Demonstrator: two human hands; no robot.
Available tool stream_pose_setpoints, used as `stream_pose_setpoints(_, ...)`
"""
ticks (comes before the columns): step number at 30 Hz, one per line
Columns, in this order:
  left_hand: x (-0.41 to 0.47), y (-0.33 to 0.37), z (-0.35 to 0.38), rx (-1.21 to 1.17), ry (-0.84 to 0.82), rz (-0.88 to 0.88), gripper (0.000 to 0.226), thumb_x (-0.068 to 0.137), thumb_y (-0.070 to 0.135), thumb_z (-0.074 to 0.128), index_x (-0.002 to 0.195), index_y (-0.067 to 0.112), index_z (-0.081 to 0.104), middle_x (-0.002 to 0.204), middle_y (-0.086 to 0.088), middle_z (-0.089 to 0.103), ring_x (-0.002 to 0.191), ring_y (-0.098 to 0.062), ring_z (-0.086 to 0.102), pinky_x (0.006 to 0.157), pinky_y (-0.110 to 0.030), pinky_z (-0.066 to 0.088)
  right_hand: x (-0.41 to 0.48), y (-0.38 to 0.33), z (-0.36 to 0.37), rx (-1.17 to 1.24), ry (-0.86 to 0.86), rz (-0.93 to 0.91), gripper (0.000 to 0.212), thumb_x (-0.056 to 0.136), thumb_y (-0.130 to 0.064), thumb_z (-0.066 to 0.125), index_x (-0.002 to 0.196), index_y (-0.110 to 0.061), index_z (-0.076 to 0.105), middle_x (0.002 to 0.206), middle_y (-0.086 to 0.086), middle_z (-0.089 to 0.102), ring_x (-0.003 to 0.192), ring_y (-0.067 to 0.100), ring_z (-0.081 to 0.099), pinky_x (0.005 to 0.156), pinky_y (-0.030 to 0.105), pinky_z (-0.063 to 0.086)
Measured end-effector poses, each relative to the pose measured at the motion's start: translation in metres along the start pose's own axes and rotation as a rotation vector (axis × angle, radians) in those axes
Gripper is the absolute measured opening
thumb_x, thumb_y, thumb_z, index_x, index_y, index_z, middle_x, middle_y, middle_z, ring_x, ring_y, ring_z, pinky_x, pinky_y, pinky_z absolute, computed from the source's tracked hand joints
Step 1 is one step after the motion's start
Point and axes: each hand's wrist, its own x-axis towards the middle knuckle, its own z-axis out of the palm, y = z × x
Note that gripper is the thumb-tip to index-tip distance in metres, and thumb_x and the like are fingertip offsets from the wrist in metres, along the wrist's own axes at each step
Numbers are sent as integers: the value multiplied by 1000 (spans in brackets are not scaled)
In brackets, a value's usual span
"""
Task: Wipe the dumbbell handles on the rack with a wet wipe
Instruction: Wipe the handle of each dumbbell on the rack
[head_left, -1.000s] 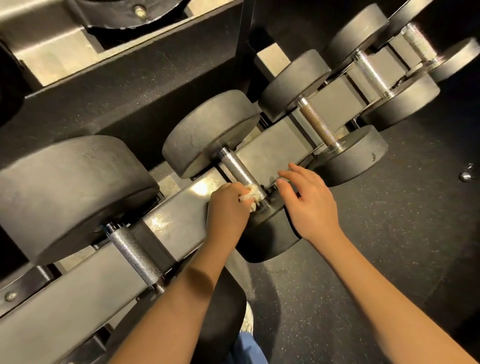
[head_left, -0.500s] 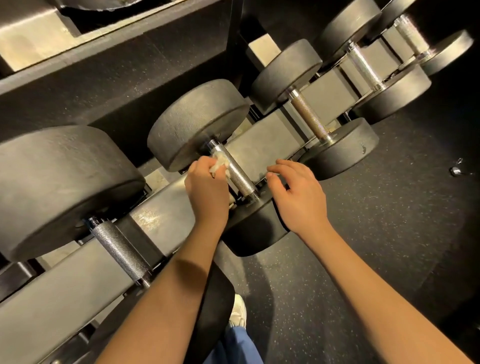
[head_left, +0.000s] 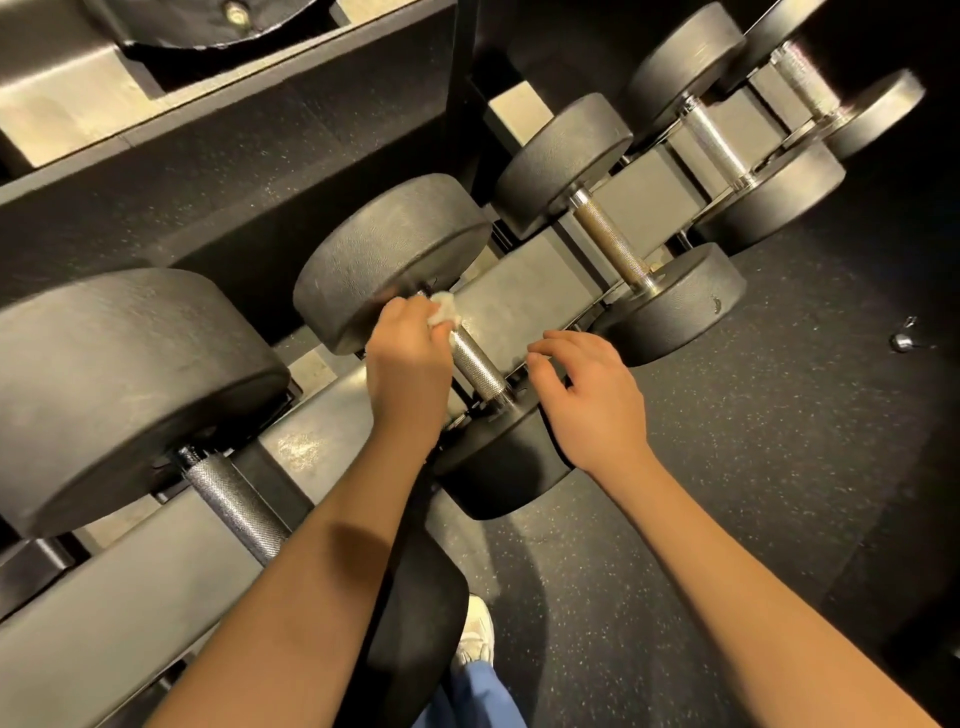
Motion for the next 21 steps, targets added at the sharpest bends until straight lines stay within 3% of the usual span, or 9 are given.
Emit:
stream_pose_setpoints(3, -2, -5, 5, 90, 34, 150, 6, 86, -3, 60, 82, -2, 63, 77, -12, 53, 71, -19, 45, 66, -18, 34, 0, 1, 0, -8, 4, -7, 46, 88, -44, 37, 109, -19, 70, 120, -5, 63, 117, 11, 48, 93, 25, 33)
stream_pose_setpoints(5, -9, -7, 6, 172, 20, 246, 17, 77, -14, 61, 84, 0, 67, 74, -11, 50, 67, -19, 41, 58, -26, 32, 1, 1, 0, -17, 8, -8, 48, 87, -45, 36, 109, -20, 70, 120, -5, 63, 118, 11, 48, 94, 26, 34)
stream_pose_setpoints(7, -15, -7, 4, 245, -99, 330, 31, 70, -18, 63, 88, 7, 69, 74, -5, 47, 67, -18, 41, 57, -23, 29, 1, 1, 0, -23, 11, -8, 50, 87, -48, 34, 108, -20, 70, 119, -6, 63, 118, 11, 48, 95, 27, 35)
stream_pose_setpoints(9, -18, -7, 1, 274, -233, 435, 36, 64, -18, 67, 88, 9, 69, 73, -6, 51, 66, -22, 49, 52, -25, 37, 1, 1, 0, -24, 13, -9, 54, 86, -51, 31, 108, -20, 70, 118, -6, 63, 117, 11, 48, 94, 26, 34)
stream_pose_setpoints(12, -12, -11, -4, 274, -287, 569, 21, 73, -10, 66, 86, 7, 69, 75, -6, 52, 70, -21, 51, 52, -29, 46, 0, 1, 1, -17, 24, -15, 58, 85, -53, 28, 107, -21, 70, 116, -7, 64, 116, 11, 49, 91, 22, 31)
stream_pose_setpoints(14, 0, -14, -1, 265, -227, 555, 10, 83, -3, 63, 83, 5, 67, 76, -7, 50, 71, -18, 44, 57, -26, 40, -1, 2, 2, -5, 25, -7, 53, 86, -50, 32, 107, -21, 70, 116, -7, 64, 115, 10, 49, 91, 22, 31)
stream_pose_setpoints(17, 5, -11, 7, 278, -177, 476, 19, 69, -15, 70, 75, 3, 64, 73, -10, 50, 67, -22, 43, 58, -23, 27, -1, 3, 1, 24, 45, 6, 46, 86, -45, 37, 106, -20, 70, 114, -6, 65, 114, 10, 49, 90, 21, 31)
stream_pose_setpoints(21, -23, 2, 8, 260, -267, 590, 18, 72, -10, 59, 72, 6, 67, 69, -8, 53, 64, -26, 53, 49, -34, 48, -1, 2, 2, 32, 55, 1, 51, 85, -50, 35, 104, -20, 71, 112, -6, 65, 113, 11, 51, 90, 23, 32)
